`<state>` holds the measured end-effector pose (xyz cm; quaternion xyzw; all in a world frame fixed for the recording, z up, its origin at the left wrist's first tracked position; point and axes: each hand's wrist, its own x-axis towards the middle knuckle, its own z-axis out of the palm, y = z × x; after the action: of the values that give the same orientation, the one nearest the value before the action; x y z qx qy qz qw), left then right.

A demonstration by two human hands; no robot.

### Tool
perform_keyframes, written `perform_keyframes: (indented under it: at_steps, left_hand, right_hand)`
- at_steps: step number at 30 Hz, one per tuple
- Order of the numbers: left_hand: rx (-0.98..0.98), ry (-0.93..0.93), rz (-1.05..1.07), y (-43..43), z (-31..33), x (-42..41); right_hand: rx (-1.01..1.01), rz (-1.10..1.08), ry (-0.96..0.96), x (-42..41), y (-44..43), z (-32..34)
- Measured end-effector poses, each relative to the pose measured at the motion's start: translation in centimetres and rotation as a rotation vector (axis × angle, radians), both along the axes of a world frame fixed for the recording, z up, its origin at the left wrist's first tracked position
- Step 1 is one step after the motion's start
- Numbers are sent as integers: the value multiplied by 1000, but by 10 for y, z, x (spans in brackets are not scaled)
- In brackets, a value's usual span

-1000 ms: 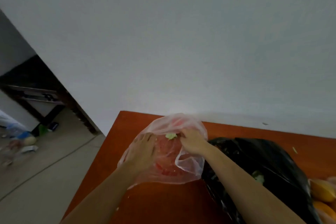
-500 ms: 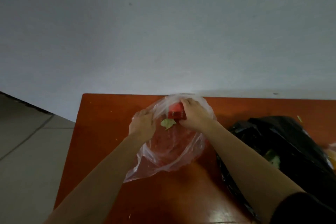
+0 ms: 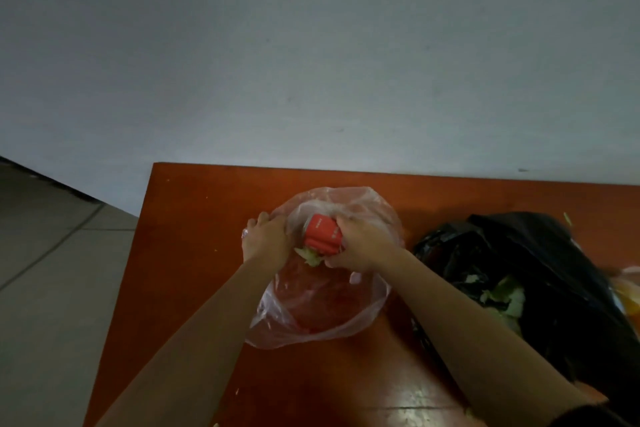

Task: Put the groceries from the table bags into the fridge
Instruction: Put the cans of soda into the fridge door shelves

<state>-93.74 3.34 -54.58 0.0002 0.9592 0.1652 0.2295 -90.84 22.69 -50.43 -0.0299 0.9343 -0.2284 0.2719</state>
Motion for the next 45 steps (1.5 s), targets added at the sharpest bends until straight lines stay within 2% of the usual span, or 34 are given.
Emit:
perform_keyframes:
  at_steps: [4, 9, 12, 14, 16, 19, 23, 27, 30, 36, 38, 41, 45]
  left_hand:
    - [-68, -37, 23, -7, 7, 23]
    - [-76, -97, 70, -11, 32, 59]
    - [-45, -45, 64, -2, 71, 76]
    - [-70, 55, 37, 12, 110, 88]
    - [-94, 204, -24, 29, 145, 91]
    - [0, 482, -72, 71, 203, 102]
    - [82, 705, -212, 129, 258, 125]
    - [191, 758, -395, 190, 288, 147]
    - [280, 770, -585, 235, 300, 163]
    - [461, 753, -906, 319, 299, 222]
    - [490, 676, -1036, 344, 289, 271]
    - [508, 600, -1241, 375, 281, 354]
    - [576, 617, -1473, 408, 304, 473]
  right_hand:
    - [-364, -126, -6, 26, 15, 31]
    - [-887, -558, 30, 49, 48, 80]
    - [-997, -695, 125, 59, 72, 110]
    - [-1028, -747, 213, 73, 93, 133]
    - [-1045, -796, 276, 83, 112, 149]
    - [-1062, -853, 377, 111, 148, 178]
    - [-1028, -897, 532, 155, 193, 214]
    - [-897, -997, 734, 213, 234, 243]
    - [-726, -1115, 853, 269, 259, 254]
    - [-459, -1508, 1039, 406, 272, 259]
    - [-278, -1661, 1041, 475, 265, 257]
    - [-120, -1820, 1092, 575, 248, 264]
    - [79, -1985, 1216, 707, 221, 286]
